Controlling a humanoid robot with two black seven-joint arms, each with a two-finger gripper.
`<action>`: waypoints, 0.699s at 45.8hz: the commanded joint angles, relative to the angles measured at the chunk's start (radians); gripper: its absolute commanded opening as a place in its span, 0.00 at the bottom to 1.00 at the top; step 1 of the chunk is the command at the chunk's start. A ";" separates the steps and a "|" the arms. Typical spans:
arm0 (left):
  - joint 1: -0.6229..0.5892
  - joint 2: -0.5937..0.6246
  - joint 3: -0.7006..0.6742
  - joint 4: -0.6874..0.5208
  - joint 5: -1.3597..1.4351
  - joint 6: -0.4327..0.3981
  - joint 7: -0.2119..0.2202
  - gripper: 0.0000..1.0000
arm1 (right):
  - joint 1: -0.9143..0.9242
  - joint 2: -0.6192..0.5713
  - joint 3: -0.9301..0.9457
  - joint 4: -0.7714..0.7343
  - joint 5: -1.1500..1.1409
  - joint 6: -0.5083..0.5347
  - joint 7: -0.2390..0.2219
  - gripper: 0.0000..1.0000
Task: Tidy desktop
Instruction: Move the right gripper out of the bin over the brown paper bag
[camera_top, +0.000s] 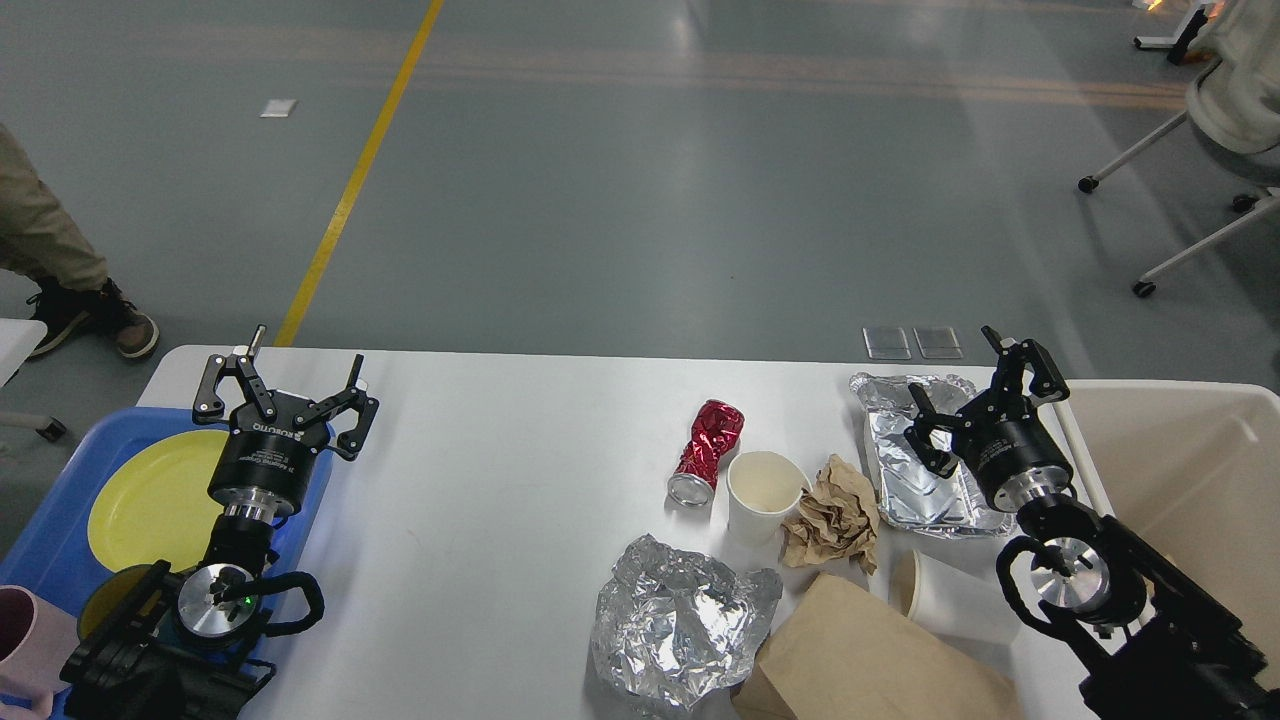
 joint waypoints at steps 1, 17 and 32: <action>0.000 0.000 0.000 -0.001 0.000 0.000 0.000 0.96 | 0.003 0.003 0.000 0.001 0.008 0.001 0.000 1.00; 0.000 0.000 0.000 -0.001 0.000 0.000 0.000 0.96 | 0.008 -0.004 0.011 0.024 0.006 0.001 0.006 1.00; 0.000 0.000 0.000 0.000 0.000 0.000 0.000 0.96 | 0.064 -0.178 -0.096 0.018 0.014 0.028 0.013 1.00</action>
